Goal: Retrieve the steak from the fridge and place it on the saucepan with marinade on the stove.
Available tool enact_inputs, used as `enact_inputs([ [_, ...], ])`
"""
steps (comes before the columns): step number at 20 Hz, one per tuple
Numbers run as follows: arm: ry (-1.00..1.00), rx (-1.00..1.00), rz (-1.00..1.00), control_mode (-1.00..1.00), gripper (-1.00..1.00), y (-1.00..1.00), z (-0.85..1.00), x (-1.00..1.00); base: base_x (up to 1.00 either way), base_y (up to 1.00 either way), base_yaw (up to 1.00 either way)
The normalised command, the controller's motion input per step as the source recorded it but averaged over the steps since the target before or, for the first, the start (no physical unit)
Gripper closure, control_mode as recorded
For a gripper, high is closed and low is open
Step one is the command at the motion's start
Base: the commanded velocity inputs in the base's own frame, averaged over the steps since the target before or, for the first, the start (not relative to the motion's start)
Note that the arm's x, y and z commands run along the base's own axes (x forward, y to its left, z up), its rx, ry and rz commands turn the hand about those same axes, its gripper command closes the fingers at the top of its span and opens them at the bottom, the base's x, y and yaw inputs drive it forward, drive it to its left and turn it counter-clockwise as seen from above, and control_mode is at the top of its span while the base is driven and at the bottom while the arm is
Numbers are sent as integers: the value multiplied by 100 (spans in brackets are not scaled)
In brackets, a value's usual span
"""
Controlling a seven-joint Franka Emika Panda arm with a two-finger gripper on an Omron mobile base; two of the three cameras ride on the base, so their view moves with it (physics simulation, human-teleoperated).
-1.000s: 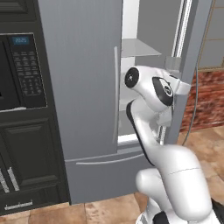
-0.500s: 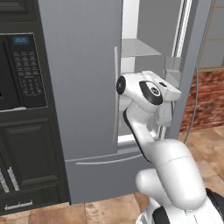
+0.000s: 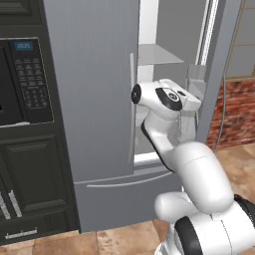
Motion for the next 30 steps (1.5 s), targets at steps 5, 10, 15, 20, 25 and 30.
enact_inputs([
  [5, -3, 0, 0, -100, -100, -39, -11, 12, 0, 0, 0],
  [10, -1, 0, 0, -100, -100, -41, -7, 0, 0, 0, 0],
  [15, -1, 0, 0, -100, -100, -38, -5, 0, 0, 0, 0],
  [20, 0, 0, 0, -100, -100, -38, -2, 0, 0, 0, 0],
  [25, 0, 0, 0, -100, -100, -39, 0, 0, 0, 0, 0],
  [30, 0, 0, 0, -100, -100, -47, 0, -4, 0, 0, 0],
])
